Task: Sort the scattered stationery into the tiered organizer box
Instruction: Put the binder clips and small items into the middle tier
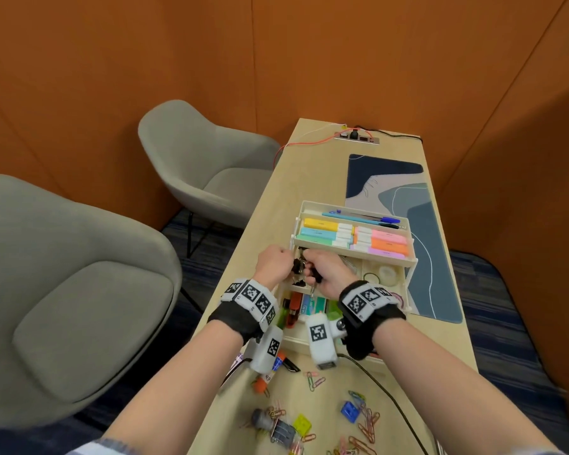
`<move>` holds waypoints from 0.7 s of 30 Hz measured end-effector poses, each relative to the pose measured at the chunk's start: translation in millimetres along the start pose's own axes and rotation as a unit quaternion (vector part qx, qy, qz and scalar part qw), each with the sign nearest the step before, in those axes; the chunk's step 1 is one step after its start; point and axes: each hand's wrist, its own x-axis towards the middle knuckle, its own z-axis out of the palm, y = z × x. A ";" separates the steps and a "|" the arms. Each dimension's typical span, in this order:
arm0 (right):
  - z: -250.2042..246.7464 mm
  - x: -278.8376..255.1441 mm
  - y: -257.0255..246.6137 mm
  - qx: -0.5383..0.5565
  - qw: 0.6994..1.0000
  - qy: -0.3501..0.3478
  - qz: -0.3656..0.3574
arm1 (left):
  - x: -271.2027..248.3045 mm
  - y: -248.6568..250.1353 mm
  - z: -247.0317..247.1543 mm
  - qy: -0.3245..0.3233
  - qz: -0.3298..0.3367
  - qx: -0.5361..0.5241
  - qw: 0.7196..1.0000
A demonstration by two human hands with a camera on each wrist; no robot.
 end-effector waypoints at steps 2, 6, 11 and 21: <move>5.5 6.5 -1.3 -0.012 1.000 0.005 -0.004 | -2.4 -0.3 -2.1 -0.003 0.010 0.007 1.000; 3.8 8.2 2.9 -0.035 0.999 0.033 -0.006 | -6.4 -2.4 -1.1 -0.023 0.036 0.098 0.994; -13.5 5.9 15.9 -0.098 0.991 0.088 -0.030 | -10.2 -12.3 4.4 0.004 0.086 0.276 0.957; -19.4 6.4 12.3 -0.057 0.992 0.115 0.012 | -6.6 -25.8 10.2 0.025 0.182 0.321 0.929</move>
